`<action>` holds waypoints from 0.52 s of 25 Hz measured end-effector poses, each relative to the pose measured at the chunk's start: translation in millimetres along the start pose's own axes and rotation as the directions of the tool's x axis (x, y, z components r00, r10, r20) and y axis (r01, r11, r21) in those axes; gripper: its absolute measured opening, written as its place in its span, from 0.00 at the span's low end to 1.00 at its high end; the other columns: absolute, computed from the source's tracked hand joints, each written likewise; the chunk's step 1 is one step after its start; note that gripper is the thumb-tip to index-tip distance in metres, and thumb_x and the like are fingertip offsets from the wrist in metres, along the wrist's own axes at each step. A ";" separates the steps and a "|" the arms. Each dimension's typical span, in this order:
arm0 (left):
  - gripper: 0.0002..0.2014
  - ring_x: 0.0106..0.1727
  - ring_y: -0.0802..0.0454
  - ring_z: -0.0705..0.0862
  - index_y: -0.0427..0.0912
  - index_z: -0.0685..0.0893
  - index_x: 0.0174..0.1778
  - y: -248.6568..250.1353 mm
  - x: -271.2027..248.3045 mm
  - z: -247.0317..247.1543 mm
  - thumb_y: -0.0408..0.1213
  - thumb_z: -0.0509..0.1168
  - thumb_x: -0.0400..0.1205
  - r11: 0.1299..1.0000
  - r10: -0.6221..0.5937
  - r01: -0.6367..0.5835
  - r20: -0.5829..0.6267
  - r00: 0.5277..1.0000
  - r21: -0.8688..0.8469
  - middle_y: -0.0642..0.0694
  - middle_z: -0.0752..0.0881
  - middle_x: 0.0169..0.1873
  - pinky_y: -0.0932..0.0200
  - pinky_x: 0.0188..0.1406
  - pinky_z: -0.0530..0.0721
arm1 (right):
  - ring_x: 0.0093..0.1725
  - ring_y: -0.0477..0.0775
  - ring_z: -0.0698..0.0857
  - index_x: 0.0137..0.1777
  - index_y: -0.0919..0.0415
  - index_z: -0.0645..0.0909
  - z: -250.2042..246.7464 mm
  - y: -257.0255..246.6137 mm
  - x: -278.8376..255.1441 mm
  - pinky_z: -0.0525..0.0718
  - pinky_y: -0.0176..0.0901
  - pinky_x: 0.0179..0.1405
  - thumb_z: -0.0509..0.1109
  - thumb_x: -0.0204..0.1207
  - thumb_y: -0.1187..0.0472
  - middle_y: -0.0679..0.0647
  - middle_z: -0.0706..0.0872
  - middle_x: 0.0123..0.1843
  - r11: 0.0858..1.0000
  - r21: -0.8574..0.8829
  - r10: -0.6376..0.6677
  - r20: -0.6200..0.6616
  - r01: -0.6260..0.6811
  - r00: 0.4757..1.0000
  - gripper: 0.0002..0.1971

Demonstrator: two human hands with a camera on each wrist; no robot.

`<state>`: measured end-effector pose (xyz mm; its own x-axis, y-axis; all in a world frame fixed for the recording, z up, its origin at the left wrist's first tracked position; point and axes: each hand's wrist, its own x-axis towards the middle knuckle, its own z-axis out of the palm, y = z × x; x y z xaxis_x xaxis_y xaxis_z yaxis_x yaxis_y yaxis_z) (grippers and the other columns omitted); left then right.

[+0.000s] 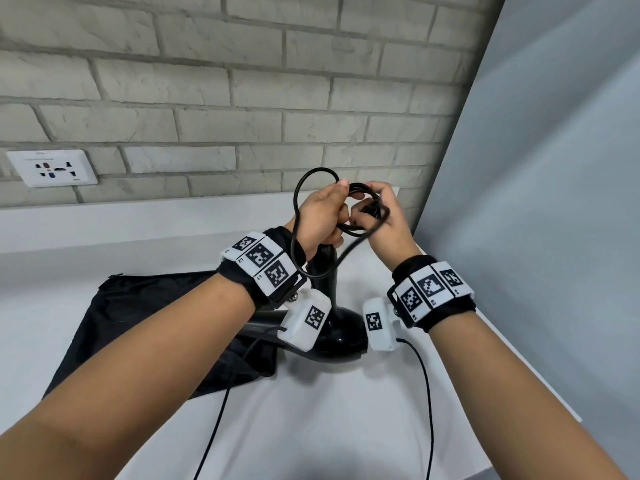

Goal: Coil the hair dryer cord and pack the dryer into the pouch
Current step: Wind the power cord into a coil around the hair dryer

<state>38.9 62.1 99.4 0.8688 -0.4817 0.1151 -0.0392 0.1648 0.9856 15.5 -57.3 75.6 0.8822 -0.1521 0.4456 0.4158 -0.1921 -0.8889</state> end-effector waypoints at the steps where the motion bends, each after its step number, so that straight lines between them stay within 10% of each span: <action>1: 0.20 0.10 0.59 0.60 0.48 0.82 0.36 -0.2 0.3 -0.3 0.47 0.50 0.87 1.000 0.005 -0.005 -0.003 1.000 -0.008 0.55 0.68 0.15 0.66 0.17 0.61 | 0.34 0.35 0.77 0.49 0.46 0.69 -3.1 0.5 -2.2 0.76 0.29 0.41 0.63 0.70 0.67 0.48 0.77 0.36 0.999 -0.039 0.022 0.027 -0.021 0.999 0.14; 6: 0.20 0.09 0.61 0.56 0.47 0.80 0.38 14.1 3.7 -10.9 0.48 0.48 0.87 1.000 -0.010 0.009 -0.052 0.999 -0.029 0.56 0.67 0.12 0.70 0.15 0.59 | 0.41 0.49 0.74 0.46 0.55 0.69 -42.7 44.1 -25.6 0.71 0.38 0.42 0.60 0.75 0.50 0.51 0.74 0.40 0.880 -0.378 0.333 0.064 -0.286 0.941 0.09; 8: 0.20 0.08 0.60 0.55 0.45 0.78 0.40 20.3 3.3 -17.0 0.49 0.47 0.87 0.999 -0.026 0.025 -0.051 0.998 -0.020 0.56 0.66 0.12 0.71 0.16 0.62 | 0.50 0.56 0.76 0.47 0.58 0.69 -66.0 75.9 -35.7 0.69 0.44 0.50 0.53 0.83 0.56 0.65 0.80 0.50 0.660 -0.664 0.471 0.001 -0.352 0.882 0.08; 11: 0.21 0.09 0.60 0.54 0.45 0.79 0.41 24.5 3.1 -24.2 0.52 0.47 0.86 0.999 -0.018 0.016 -0.052 0.998 -0.040 0.57 0.64 0.12 0.70 0.15 0.64 | 0.67 0.62 0.76 0.59 0.66 0.74 -83.6 104.2 -51.3 0.72 0.43 0.61 0.50 0.84 0.63 0.69 0.76 0.70 0.203 -0.929 0.764 -0.048 -0.310 0.643 0.14; 13: 0.21 0.09 0.60 0.54 0.45 0.79 0.41 25.1 4.2 -25.6 0.53 0.47 0.86 0.999 -0.015 0.012 -0.062 0.998 -0.044 0.57 0.64 0.13 0.70 0.15 0.65 | 0.70 0.61 0.75 0.66 0.69 0.72 -82.8 106.9 -56.6 0.72 0.40 0.61 0.52 0.83 0.64 0.65 0.76 0.71 0.126 -0.947 0.805 -0.076 -0.295 0.589 0.17</action>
<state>54.2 86.2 121.4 0.8980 -0.4302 0.0924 -0.0069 0.1963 0.9805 -8.3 -149.5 -35.8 0.8372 -0.3178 -0.4451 -0.4167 -0.8977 -0.1430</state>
